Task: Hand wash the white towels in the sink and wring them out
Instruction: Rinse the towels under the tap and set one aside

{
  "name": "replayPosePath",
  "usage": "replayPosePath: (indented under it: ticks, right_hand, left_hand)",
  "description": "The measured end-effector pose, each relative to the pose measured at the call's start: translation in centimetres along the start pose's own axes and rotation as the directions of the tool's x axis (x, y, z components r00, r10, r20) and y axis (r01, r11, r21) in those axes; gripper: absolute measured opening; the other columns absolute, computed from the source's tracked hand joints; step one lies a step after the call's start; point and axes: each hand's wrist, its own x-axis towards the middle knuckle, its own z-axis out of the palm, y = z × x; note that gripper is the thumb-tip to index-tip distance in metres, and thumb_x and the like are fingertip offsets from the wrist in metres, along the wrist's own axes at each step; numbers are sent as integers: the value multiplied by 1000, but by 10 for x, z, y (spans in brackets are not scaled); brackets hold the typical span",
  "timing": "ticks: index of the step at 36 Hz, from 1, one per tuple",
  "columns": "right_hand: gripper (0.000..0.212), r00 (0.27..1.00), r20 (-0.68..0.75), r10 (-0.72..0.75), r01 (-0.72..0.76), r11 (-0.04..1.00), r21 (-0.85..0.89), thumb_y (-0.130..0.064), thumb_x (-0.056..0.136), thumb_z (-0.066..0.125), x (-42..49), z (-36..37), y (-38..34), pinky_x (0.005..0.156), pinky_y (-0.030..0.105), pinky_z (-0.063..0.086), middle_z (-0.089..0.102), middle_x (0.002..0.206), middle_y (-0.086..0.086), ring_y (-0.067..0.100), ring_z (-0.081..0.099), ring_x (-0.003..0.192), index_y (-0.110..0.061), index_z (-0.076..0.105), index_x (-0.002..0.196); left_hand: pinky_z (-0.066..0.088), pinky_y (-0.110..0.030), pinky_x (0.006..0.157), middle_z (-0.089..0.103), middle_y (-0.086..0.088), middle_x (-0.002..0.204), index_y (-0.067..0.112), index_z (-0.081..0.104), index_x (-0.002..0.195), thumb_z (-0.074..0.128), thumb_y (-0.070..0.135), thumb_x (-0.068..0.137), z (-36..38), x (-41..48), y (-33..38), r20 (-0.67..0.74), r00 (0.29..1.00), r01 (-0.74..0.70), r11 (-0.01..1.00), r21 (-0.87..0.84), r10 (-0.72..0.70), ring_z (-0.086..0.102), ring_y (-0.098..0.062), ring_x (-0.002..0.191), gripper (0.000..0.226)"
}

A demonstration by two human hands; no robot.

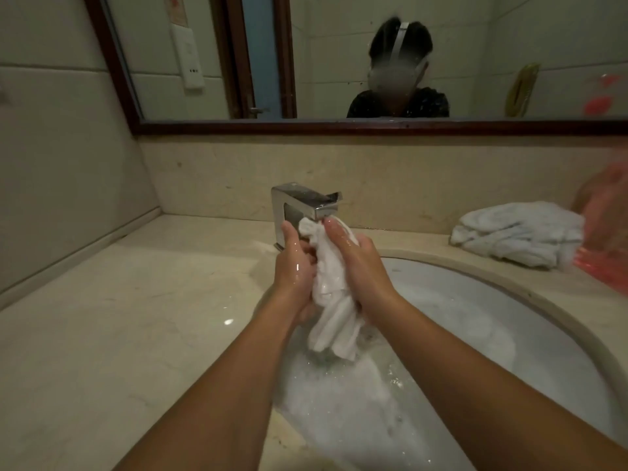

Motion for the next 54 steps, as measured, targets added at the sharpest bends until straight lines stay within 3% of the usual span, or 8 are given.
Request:
replayPosePath:
  ticks: [8, 12, 15, 20, 30, 36, 48, 54]
  right_hand:
    - [70, 963, 182, 197, -263, 831, 491, -56, 88, 76, 16, -23, 19, 107, 53, 53, 73, 120, 27, 40, 73, 106, -5, 69, 135]
    - [75, 973, -19, 230, -182, 813, 553, -60, 82, 70, 30, -27, 20, 114, 49, 49, 72, 126, 21, 37, 68, 119, -4, 68, 132]
    - [39, 973, -74, 219, -137, 806, 577, -36, 108, 44, 28, -31, 10, 81, 34, 53, 71, 78, 11, 23, 66, 84, -11, 66, 88]
    - [61, 985, -29, 173, -110, 740, 663, -29, 111, 39, 37, -28, 14, 65, 30, 52, 68, 63, 3, 16, 69, 62, -19, 70, 60]
    - [75, 970, 4, 243, -230, 910, 346, -78, 101, 40, 23, -10, 9, 103, 48, 57, 80, 113, 14, 34, 74, 108, -15, 74, 122]
    - [88, 969, 94, 227, -245, 862, 443, -87, 89, 51, 25, -10, 8, 112, 53, 52, 78, 121, 17, 37, 74, 115, -15, 72, 133]
    - [60, 963, 127, 236, -267, 887, 375, -52, 87, 74, 29, -16, 11, 101, 53, 59, 79, 119, 16, 38, 76, 110, -15, 69, 134]
    - [36, 951, 77, 300, -302, 849, 433, -26, 95, 50, 21, -25, 10, 73, 37, 56, 80, 87, 14, 35, 72, 88, -5, 73, 112]
  left_hand:
    - [48, -25, 47, 75, -10, 71, 5, 77, 90, 22, 61, 110, 12, -6, 0, 48, 994, -95, 995, 12, 94, 62, -16, 49, 81]
    - [51, -39, 79, 71, 0, 82, 21, 68, 86, 43, 48, 111, 6, 4, -6, -84, 950, -260, 911, 320, 301, 68, -25, 83, 45]
    - [44, -34, 85, 62, 4, 91, 22, 59, 95, 41, 48, 112, 4, 4, -3, -73, 969, -196, 912, 361, 237, 62, -20, 89, 36]
    - [46, -50, 115, 70, -11, 134, 16, 70, 131, 44, 111, 53, 7, 26, -18, 44, 995, 88, 992, 93, -93, 65, -34, 123, 126]
    - [61, -35, 71, 82, -7, 93, 16, 71, 126, 42, 90, 86, 4, 8, 0, 78, 983, 172, 983, -65, -167, 80, -24, 81, 89]
    - [56, -55, 103, 74, -11, 122, 14, 66, 133, 46, 105, 61, -3, 17, -7, -48, 993, 113, 993, 38, -111, 71, -38, 111, 117]
    - [50, -31, 75, 61, 5, 88, 23, 60, 92, 42, 87, 89, -10, 9, 11, -108, 994, -5, 995, 103, 16, 60, -14, 79, 67]
    - [47, -60, 109, 71, -3, 135, 35, 68, 135, 59, 112, 32, -23, 52, -21, 14, 988, 155, 988, -9, -155, 65, -36, 123, 129]
